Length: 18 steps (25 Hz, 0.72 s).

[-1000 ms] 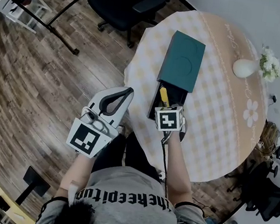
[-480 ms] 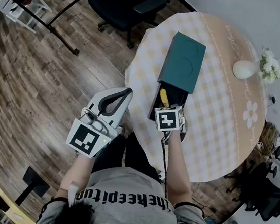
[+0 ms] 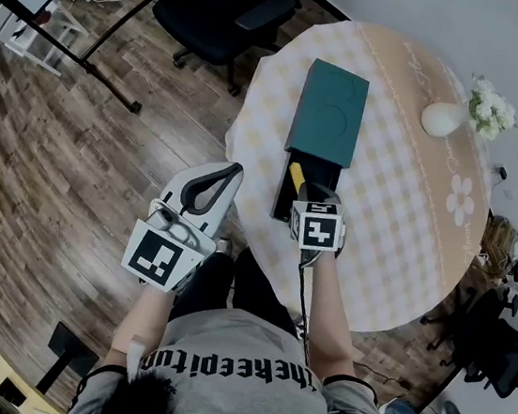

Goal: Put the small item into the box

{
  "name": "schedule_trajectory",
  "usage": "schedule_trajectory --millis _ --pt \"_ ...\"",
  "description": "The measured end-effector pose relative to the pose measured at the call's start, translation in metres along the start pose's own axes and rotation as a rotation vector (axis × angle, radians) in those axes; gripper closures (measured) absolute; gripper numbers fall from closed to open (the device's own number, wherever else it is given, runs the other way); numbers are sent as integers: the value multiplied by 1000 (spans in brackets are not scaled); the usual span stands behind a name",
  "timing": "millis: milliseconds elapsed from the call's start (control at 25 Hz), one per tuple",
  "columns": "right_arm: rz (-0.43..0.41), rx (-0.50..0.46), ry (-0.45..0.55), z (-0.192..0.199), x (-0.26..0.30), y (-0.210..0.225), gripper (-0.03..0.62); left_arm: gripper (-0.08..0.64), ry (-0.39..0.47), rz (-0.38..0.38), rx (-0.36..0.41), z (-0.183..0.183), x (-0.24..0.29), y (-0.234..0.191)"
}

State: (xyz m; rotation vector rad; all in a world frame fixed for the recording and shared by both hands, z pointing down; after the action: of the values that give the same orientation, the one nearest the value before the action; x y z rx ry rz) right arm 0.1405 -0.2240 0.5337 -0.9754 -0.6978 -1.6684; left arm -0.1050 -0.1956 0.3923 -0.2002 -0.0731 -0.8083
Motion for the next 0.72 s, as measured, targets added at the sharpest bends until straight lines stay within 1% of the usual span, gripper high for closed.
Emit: schedule_trajectory --millis 160,280,440,600,720 --pt "-31 56 111 0 -20 5 586 545 12 36 20 -6 3 8" --pt "-47 74 188 1 -37 6 588 545 17 66 35 -11 5 15" --pt "-38 99 295 2 -61 5 588 545 27 113 55 -15 7 25" --pt "-32 114 373 7 -86 2 588 545 32 149 69 -19 6 36" --pt "-28 127 423 10 -102 -1 588 545 57 175 118 -20 4 41"
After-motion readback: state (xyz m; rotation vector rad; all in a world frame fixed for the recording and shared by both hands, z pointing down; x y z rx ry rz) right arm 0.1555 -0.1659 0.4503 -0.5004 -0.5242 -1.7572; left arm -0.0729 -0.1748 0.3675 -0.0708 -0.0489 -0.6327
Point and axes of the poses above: the fingertips, and each gripper's own axes: x forward along the fingers, y to its right, z out of its underside, the point moved 10 cm from there along -x, backward along the fingers, and after that the axes turned 2 degrees about -y, right-handed, at the moved point
